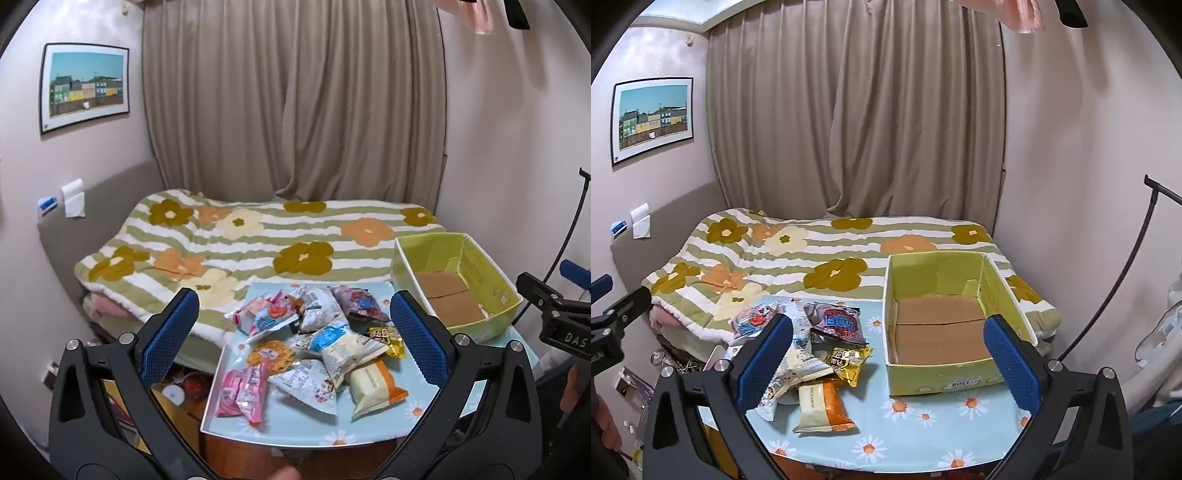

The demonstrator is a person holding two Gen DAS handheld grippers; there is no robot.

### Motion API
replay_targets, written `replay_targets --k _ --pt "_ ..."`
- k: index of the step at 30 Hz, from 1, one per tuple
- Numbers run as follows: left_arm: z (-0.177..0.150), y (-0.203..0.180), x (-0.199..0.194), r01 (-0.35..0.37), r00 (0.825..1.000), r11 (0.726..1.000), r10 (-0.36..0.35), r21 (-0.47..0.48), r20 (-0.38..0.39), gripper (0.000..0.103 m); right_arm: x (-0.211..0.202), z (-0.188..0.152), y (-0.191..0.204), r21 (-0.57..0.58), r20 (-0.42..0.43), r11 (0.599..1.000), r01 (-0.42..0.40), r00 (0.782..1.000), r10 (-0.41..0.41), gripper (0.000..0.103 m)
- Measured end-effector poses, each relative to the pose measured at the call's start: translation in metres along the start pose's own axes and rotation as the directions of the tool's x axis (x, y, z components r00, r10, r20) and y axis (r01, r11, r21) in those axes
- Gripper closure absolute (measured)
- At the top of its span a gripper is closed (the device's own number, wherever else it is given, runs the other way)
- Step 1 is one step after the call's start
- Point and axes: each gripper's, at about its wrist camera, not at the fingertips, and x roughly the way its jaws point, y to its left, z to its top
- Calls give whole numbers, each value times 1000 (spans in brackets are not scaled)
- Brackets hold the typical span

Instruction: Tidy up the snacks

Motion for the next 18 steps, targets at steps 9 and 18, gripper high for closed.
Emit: replay_targets --k 9,18 --pt "1 2 1 2 1000 1000 -2 -4 26 1 5 2 4 -12 -10 1000 26 1000 -26 0" --pt "0 3 1 1 1000 1000 0 -12 20 1 5 -1 -2 -3 -8 1000 22 1000 -22 0"
